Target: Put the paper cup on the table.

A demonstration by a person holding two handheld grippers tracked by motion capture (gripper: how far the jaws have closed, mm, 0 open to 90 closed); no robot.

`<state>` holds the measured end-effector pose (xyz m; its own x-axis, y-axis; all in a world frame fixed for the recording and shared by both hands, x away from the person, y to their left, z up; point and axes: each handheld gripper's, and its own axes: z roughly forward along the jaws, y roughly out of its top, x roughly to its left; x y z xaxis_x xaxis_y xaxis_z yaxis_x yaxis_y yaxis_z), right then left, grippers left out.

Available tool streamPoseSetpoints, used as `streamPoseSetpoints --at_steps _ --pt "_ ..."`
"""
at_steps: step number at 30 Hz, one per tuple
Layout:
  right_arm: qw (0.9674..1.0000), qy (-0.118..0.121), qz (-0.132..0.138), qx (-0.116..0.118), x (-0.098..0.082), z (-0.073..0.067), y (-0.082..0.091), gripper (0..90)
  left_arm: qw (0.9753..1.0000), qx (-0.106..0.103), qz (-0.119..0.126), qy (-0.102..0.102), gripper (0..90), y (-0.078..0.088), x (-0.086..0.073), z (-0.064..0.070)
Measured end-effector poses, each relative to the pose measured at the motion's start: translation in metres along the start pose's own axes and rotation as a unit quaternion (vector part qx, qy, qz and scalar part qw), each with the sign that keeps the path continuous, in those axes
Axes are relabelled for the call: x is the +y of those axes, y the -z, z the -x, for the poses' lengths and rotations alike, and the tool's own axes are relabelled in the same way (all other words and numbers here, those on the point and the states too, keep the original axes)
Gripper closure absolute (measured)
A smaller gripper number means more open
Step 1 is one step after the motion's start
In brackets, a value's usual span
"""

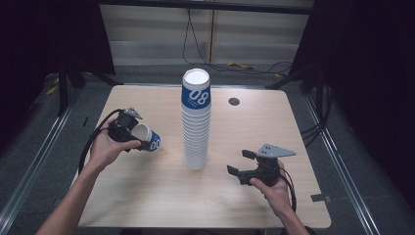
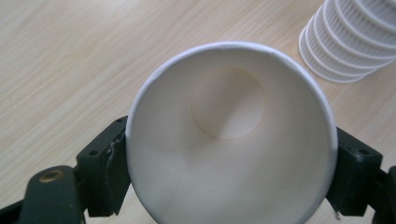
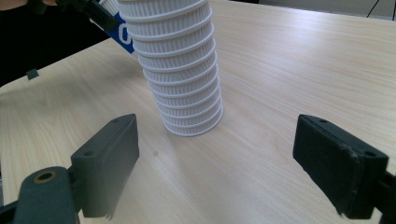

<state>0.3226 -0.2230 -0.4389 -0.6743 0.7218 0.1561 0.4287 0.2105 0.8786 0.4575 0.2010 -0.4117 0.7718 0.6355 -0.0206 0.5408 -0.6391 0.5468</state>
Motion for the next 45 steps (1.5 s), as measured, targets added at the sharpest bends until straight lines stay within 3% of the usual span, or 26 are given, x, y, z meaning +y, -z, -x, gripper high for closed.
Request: streamPoseSetpoints --at_steps 12,14,17,25,34,37,41,45 --pt "0.9999 -0.002 -0.01 0.007 -0.001 0.0 -0.004 14.6 0.9986 0.006 -0.048 -0.02 16.8 -0.017 0.003 0.001" --pt "0.9999 -0.002 -0.012 0.008 -0.001 0.0 -0.005 14.5 0.9982 0.017 -0.054 -0.021 16.5 -0.019 0.005 0.003" --pt "0.9998 -0.01 -0.009 0.016 -0.001 0.0 -0.004 14.4 0.9984 0.004 -0.053 -0.02 16.1 -0.022 0.008 0.006" --pt "0.9997 -0.021 -0.003 0.016 -0.002 0.004 -0.001 14.4 0.9968 0.025 -0.068 -0.035 15.4 -0.026 0.017 0.013" --pt "0.9995 -0.023 -0.002 0.023 -0.002 0.003 -0.001 14.4 0.9977 0.028 -0.056 -0.028 14.1 -0.031 0.017 0.011" --pt "0.9994 -0.026 -0.003 0.023 -0.002 0.003 -0.002 14.4 0.9993 0.021 -0.031 -0.006 13.7 -0.036 0.017 0.006" --pt "0.9994 -0.026 -0.001 0.024 -0.003 0.004 -0.002 14.3 0.9995 0.01 -0.03 0.004 13.6 -0.045 0.015 0.005" --pt "0.9993 -0.03 -0.001 0.023 -0.003 0.005 -0.002 14.3 0.9994 0.005 -0.022 0.027 13.8 -0.047 0.015 0.003"
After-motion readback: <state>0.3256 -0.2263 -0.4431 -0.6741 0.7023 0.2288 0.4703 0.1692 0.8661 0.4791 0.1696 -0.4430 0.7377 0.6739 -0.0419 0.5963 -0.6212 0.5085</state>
